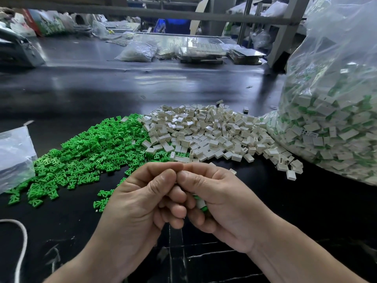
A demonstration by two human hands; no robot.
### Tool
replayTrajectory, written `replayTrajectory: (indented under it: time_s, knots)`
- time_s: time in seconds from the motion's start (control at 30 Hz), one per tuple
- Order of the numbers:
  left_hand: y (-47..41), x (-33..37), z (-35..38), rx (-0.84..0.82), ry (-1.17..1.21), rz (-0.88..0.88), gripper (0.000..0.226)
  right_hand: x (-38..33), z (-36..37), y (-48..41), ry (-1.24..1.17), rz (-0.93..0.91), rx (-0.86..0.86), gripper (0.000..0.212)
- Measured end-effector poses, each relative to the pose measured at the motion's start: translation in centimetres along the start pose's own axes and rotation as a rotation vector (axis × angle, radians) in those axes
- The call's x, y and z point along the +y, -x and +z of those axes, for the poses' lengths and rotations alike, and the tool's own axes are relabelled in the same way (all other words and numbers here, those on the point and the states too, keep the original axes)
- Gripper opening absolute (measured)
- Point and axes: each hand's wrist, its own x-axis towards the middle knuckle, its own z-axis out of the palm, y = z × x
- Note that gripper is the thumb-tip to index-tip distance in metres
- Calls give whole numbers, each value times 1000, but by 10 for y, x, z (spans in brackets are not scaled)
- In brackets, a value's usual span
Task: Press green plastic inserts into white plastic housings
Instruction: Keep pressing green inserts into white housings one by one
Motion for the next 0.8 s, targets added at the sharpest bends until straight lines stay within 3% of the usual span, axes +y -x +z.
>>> replayTrajectory:
  time_s: [0.17, 0.37, 0.47, 0.53, 0.63, 0.8]
  knots:
    - [0, -2, 2, -10, -10, 38, 49, 1, 1, 0, -28, -6, 1, 40]
    - [2, 2, -2, -32, -131, 62, 43, 1, -2, -1, -72, -3, -36, 21]
    - [4, 4, -5, 47, -271, 118, 23, 1, -5, -3, -188, -6, -86, 15]
    - [5, 7, -6, 114, -430, 177, 12, -1, -11, -5, -387, -67, -186, 7]
    - [6, 13, -11, 215, -750, 256, 18, -7, -24, -7, -594, -162, -270, 14]
    - [3, 10, -23, 224, -1507, 327, 24, -7, -39, -10, -577, -124, -75, 24]
